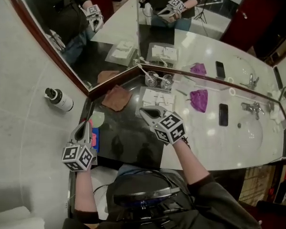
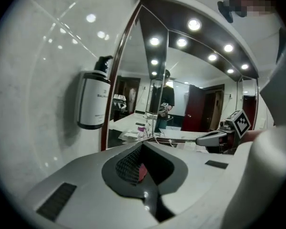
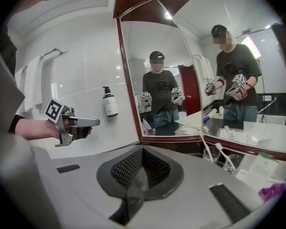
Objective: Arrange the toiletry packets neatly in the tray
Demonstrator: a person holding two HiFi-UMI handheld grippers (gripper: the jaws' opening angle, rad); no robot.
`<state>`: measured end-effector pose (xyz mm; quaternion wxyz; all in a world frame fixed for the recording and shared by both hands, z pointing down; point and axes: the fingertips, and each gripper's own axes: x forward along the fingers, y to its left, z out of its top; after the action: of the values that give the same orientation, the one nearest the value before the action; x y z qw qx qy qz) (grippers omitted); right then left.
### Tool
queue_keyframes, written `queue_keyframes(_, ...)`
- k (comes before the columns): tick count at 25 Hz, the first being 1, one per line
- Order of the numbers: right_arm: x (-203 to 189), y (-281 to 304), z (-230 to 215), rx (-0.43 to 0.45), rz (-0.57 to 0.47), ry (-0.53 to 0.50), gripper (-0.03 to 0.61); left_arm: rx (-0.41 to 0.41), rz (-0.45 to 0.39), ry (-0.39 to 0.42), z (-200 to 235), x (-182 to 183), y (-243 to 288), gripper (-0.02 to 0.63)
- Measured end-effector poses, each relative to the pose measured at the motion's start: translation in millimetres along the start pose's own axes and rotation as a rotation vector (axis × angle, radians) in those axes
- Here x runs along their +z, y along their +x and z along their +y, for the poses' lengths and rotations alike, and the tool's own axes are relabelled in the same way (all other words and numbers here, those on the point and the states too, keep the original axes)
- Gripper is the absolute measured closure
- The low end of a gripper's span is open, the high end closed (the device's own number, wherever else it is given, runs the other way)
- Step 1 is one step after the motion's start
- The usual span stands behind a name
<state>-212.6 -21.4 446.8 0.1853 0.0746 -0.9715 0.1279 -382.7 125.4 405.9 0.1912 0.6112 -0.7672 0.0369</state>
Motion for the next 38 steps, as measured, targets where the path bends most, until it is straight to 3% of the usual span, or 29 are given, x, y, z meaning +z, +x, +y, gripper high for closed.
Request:
queue_keyframes(6,-19.5,-57.2,-42.8,-0.203,-0.014,0.078,0.563,-0.207,0.047,0.069,-54.0,6.1,57.8,0.613)
queue_keyframes(14,-53.1,-123.1,-86.3,-0.395,-0.019,0.16,0.563,-0.393,0.107,0.147,-128.0,-8.7,99.2,0.614)
queue_keyframes(25,-78.9,-132.3,-109.3,-0.393,0.021,0.191,0.563,-0.425,0.132,0.163,-170.1,-14.2,120.0,0.614)
queue_keyframes(30,-94.7,-120.6,-137.9,-0.47,0.084,0.18,0.558,-0.435,0.154,0.194,-177.0,-19.2,133.4,0.613)
queue_keyframes(38,-121.3,-78.4,-175.2,-0.497,0.239,0.164,0.421,-0.481,0.2,0.231,-195.4,-37.5,163.4,0.612)
